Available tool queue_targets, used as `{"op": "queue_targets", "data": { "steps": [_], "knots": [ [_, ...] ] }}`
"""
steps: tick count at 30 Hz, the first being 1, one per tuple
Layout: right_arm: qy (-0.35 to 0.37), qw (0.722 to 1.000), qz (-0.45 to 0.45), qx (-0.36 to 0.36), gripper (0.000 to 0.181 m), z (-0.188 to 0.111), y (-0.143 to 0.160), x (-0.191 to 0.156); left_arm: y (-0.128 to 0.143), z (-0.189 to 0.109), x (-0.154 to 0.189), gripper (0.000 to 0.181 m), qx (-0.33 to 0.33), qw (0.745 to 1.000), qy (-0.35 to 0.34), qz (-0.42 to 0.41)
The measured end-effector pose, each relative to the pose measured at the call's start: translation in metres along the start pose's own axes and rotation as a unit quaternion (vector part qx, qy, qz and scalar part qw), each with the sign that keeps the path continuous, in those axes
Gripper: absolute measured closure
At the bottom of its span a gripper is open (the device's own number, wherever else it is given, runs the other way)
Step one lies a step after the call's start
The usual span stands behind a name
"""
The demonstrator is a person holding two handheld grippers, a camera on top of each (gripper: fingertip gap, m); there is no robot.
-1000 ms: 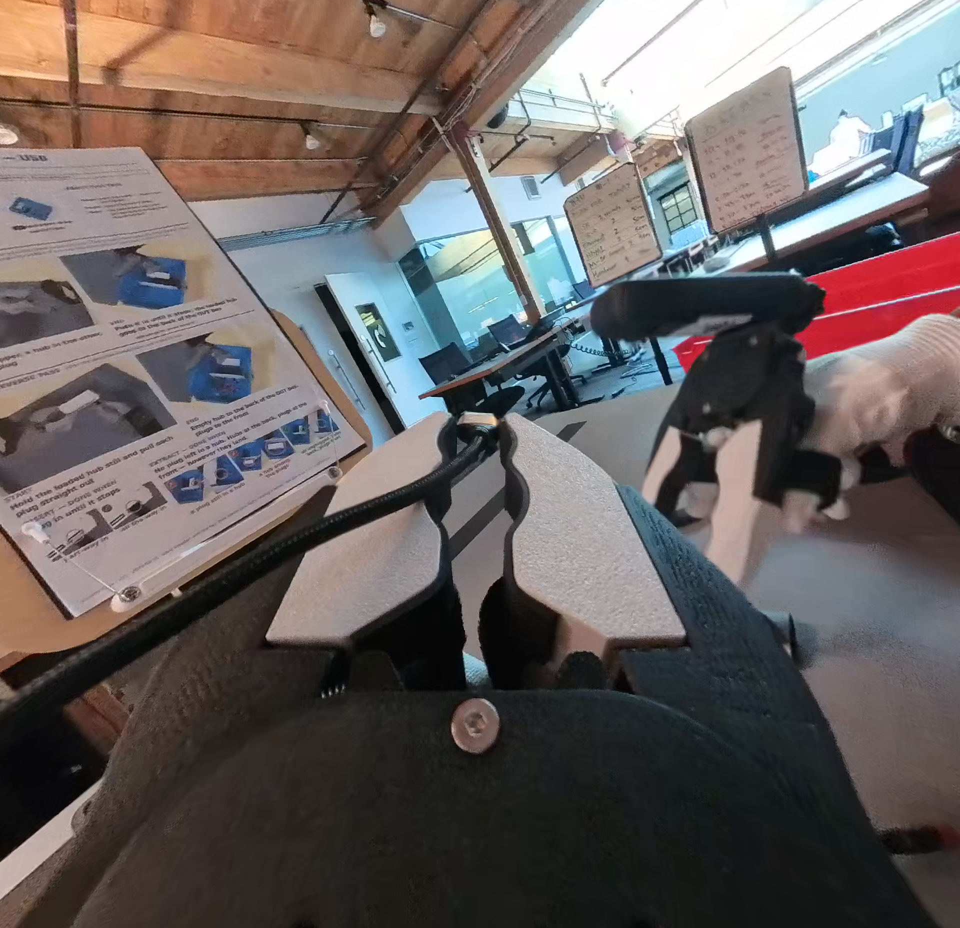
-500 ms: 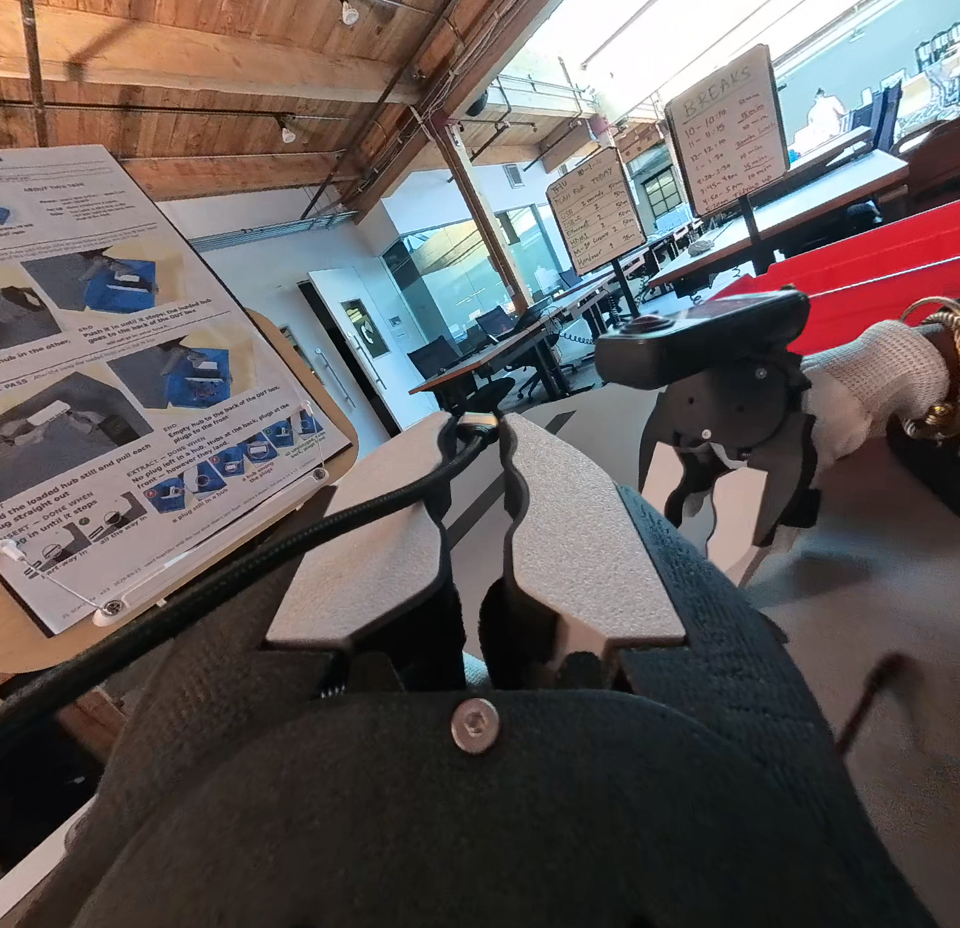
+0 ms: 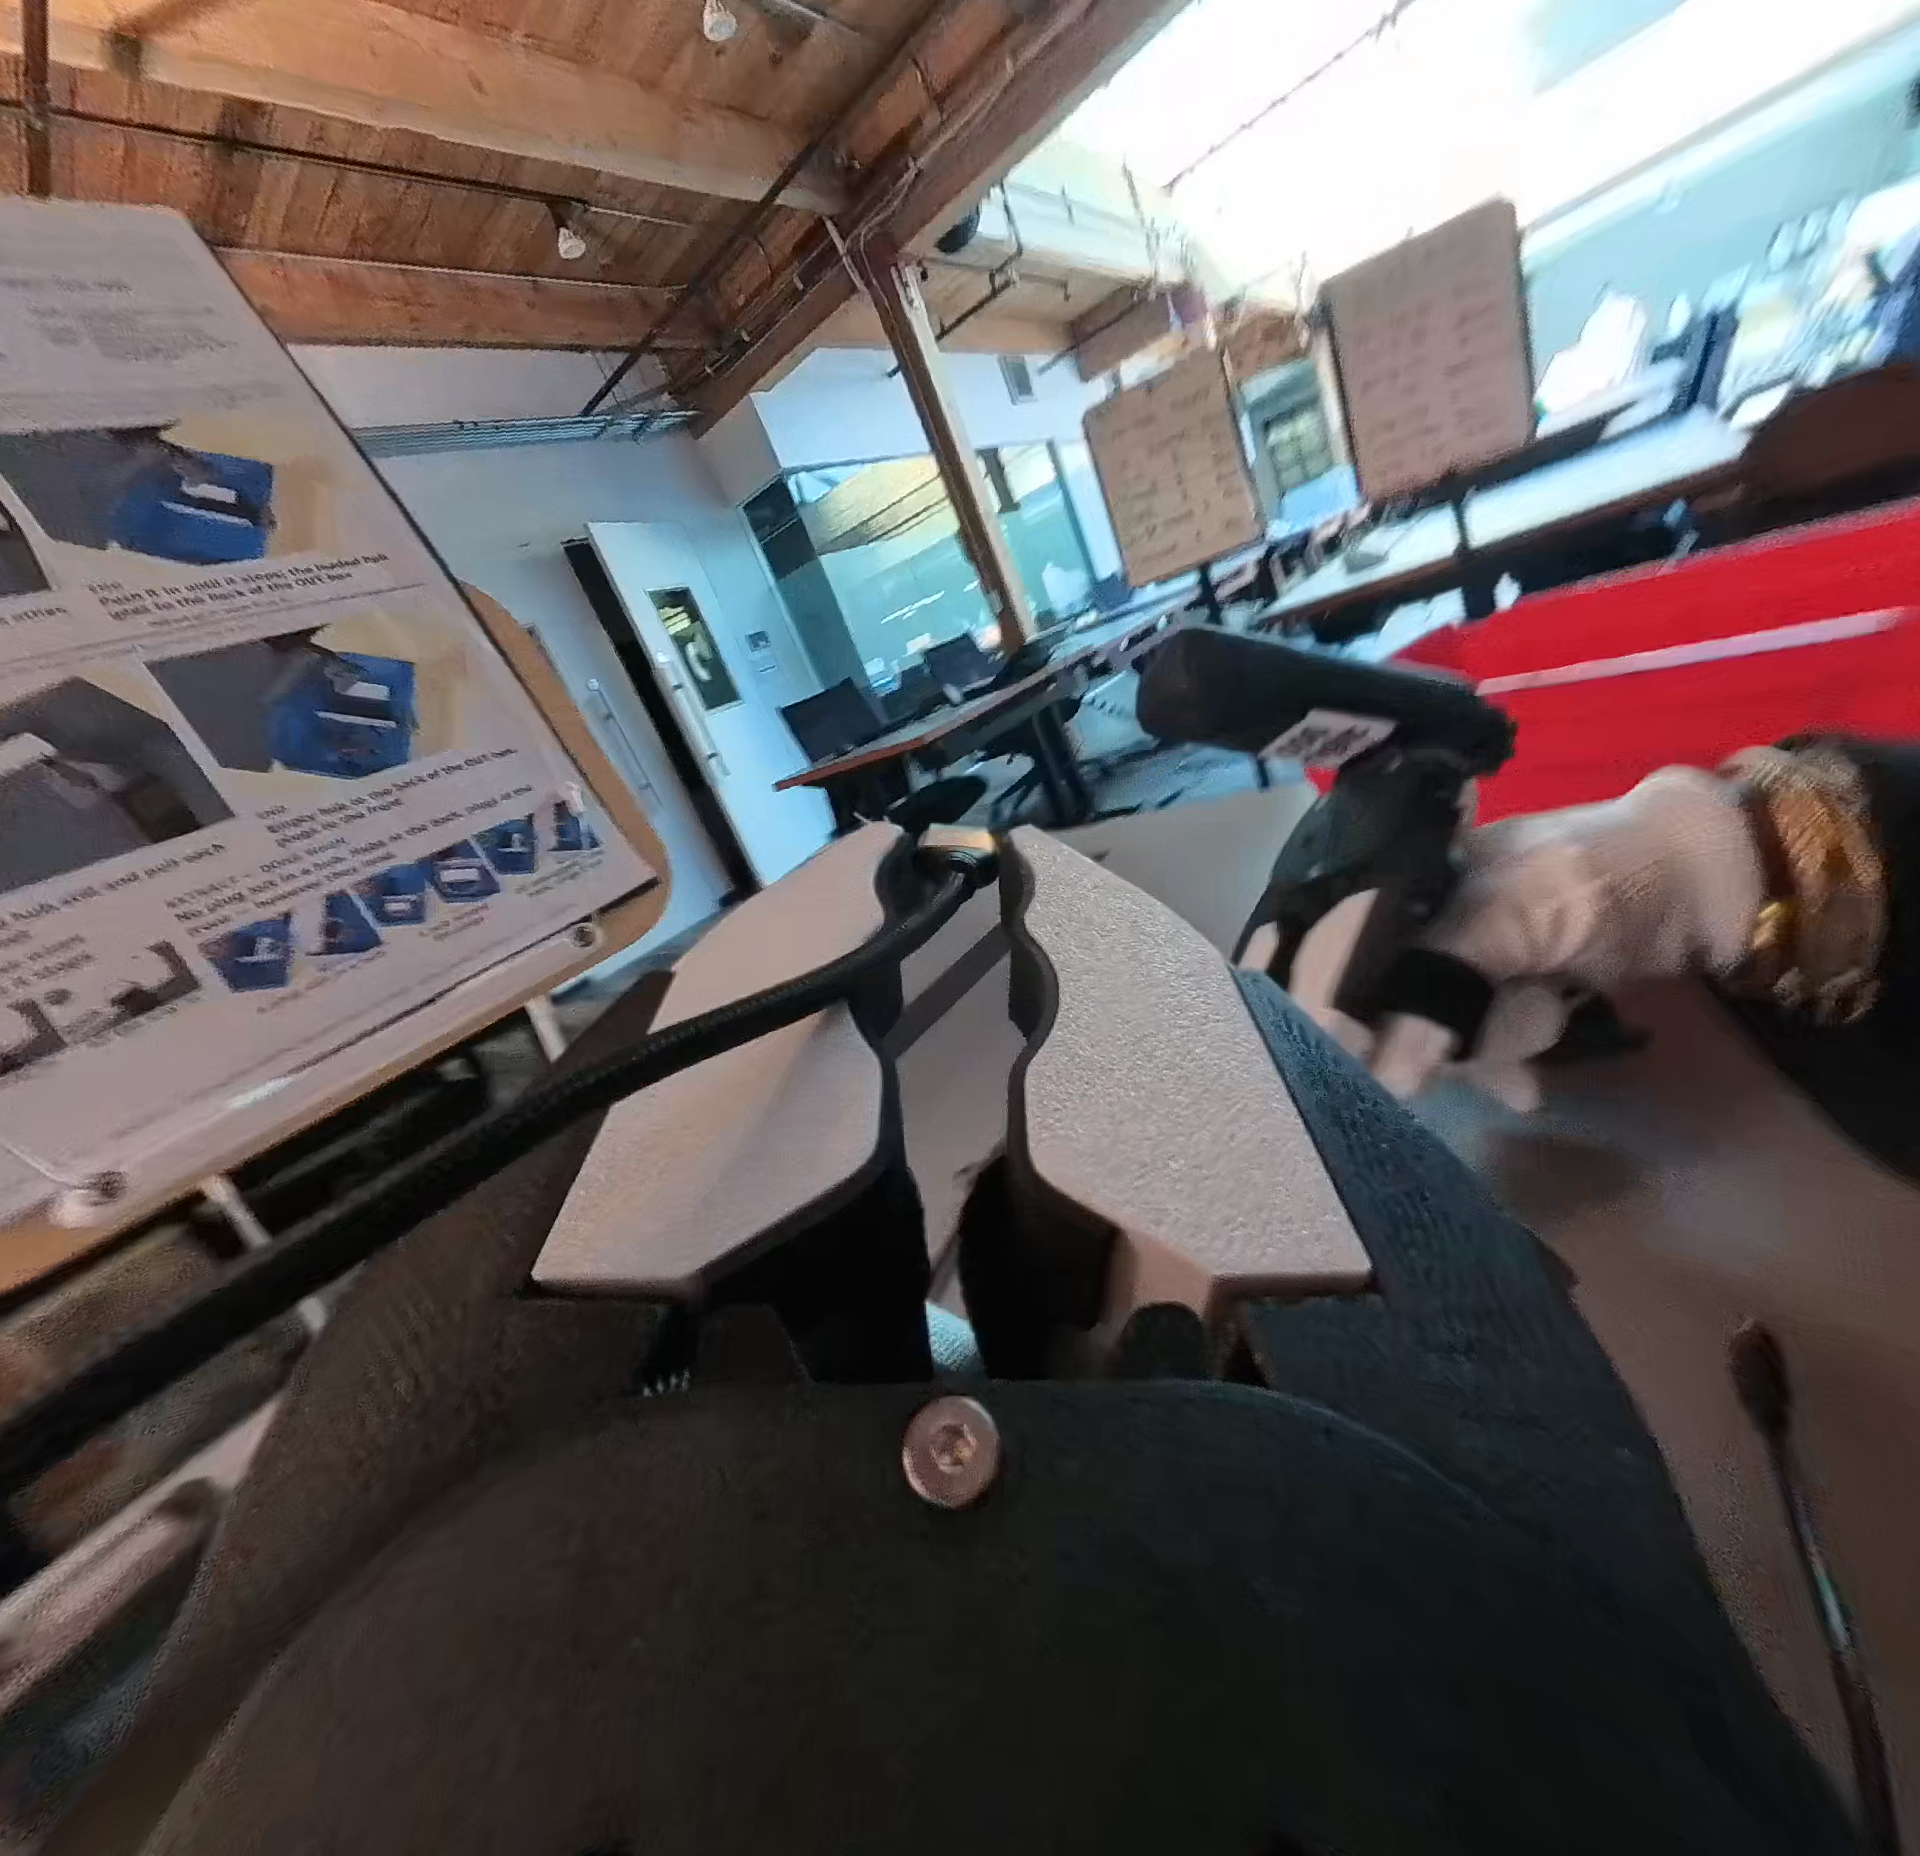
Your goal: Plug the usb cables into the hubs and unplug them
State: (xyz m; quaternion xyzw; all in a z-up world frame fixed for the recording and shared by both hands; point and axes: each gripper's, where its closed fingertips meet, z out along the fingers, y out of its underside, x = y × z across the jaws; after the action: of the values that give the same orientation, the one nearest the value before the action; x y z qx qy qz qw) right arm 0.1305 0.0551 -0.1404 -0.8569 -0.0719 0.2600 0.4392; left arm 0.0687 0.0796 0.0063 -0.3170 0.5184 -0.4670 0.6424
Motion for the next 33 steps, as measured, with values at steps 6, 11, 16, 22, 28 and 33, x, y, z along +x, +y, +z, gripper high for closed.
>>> {"op": "queue_targets", "data": {
  "steps": [6,11,16,22,28,33],
  "knots": [
    [-0.037,0.994,0.050,0.085,0.168,-0.022,-0.021,0.003,-0.017,-0.007,-0.013,0.166,0.088,0.975,0.023,-0.202],
    [-0.039,0.998,0.024,0.053,0.168,-0.016,-0.014,-0.003,-0.011,-0.010,-0.020,0.166,0.085,0.974,0.017,-0.208],
    [-0.048,0.998,0.009,0.037,0.169,-0.022,-0.014,-0.012,-0.007,-0.005,-0.009,0.166,0.062,0.982,0.031,-0.175],
    [0.067,0.994,0.005,0.089,0.173,-0.079,-0.004,-0.028,-0.002,-0.001,0.002,0.166,0.038,0.990,0.045,-0.129],
    [0.214,0.972,0.089,0.037,0.180,-0.154,0.101,-0.042,-0.008,0.003,0.018,0.166,0.035,0.991,0.076,-0.103],
    [0.207,0.977,0.039,0.006,0.156,-0.186,0.136,-0.072,-0.003,0.007,0.038,0.166,0.021,0.991,0.109,-0.081]
  ]
}}
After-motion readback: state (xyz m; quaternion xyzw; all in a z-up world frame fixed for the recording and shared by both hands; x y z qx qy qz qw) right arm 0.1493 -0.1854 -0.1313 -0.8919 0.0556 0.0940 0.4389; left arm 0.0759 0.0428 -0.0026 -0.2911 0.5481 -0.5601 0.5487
